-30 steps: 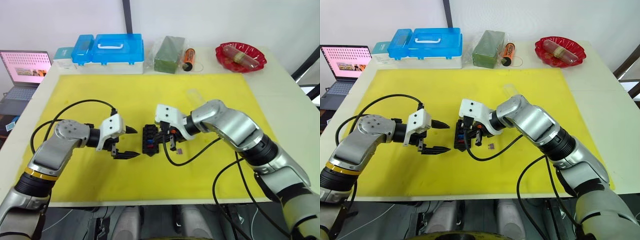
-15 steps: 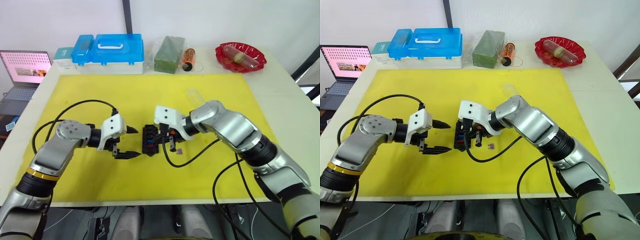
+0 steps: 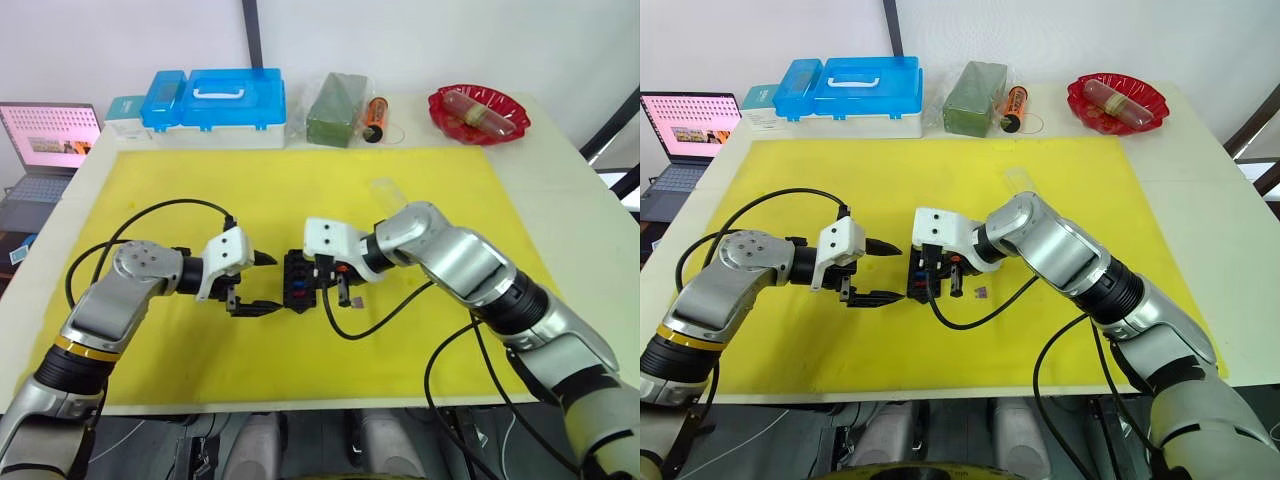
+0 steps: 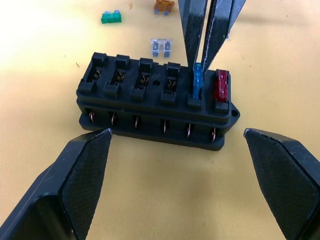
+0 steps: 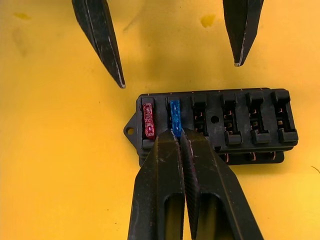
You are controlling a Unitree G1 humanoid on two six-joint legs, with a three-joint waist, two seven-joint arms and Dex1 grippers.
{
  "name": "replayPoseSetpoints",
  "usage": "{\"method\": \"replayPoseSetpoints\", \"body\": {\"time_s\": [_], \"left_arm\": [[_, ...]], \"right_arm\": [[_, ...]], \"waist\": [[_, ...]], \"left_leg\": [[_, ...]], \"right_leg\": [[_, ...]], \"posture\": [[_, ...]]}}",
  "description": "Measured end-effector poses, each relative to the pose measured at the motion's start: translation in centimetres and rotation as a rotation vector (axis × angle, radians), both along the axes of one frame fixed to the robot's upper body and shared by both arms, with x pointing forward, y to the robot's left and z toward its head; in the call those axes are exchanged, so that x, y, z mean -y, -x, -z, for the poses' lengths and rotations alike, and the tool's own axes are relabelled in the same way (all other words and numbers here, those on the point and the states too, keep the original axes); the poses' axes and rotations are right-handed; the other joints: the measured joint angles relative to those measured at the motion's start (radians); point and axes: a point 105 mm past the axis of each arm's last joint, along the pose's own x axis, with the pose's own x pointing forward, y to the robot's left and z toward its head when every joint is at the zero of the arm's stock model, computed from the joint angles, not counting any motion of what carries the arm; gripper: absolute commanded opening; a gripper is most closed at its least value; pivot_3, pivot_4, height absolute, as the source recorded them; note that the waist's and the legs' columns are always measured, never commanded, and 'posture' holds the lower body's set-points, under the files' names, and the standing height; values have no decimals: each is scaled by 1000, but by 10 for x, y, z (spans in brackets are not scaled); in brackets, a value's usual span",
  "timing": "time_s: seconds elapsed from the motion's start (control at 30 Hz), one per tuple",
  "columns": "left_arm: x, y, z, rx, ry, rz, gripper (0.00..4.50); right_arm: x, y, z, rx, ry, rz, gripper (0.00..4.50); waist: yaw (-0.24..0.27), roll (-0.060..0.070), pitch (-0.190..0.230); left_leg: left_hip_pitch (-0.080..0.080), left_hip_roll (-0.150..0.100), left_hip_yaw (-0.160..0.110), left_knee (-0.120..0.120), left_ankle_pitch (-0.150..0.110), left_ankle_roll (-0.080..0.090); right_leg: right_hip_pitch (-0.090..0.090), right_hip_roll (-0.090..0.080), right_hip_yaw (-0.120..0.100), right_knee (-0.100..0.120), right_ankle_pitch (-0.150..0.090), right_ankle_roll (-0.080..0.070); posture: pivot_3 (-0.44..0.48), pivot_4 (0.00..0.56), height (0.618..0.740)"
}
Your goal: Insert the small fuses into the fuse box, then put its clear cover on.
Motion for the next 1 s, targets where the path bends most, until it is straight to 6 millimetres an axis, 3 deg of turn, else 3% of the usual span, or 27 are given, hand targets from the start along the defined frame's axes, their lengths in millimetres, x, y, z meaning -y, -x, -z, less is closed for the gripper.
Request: {"method": "replayPoseSetpoints", "body": {"time_s": [0.33, 0.43, 0.63, 0.77, 1.0], "left_arm": [[1, -1, 0, 4, -2, -1, 4455], [1, -1, 0, 6, -2, -1, 4500], [1, -1, -1, 7, -3, 0, 4500], [1, -1, -1, 8, -3, 1, 4500], [1, -1, -1, 8, -4, 0, 4500]], "right_arm": [[0, 1, -1, -34, -3, 21, 0], [0, 1, -1, -39, -4, 18, 743], [-1, 1, -3, -35, -7, 22, 2831], [-2, 2, -3, -50, -9, 20, 2831], [-2, -2, -24, -30, -66, 30, 2831]], "waist": [[0, 0, 0], [0, 0, 0], [0, 0, 0], [1, 0, 0], [1, 0, 0]], "left_leg": [[0, 0, 0, 0, 0, 0], [0, 0, 0, 0, 0, 0], [0, 0, 0, 0, 0, 0], [0, 0, 0, 0, 0, 0], [0, 0, 0, 0, 0, 0]], "right_leg": [[0, 0, 0, 0, 0, 0], [0, 0, 0, 0, 0, 0], [0, 0, 0, 0, 0, 0], [0, 0, 0, 0, 0, 0], [0, 0, 0, 0, 0, 0]], "posture": [[0, 150, 740], [0, 150, 740], [0, 150, 740], [0, 150, 740], [0, 150, 740]]}}
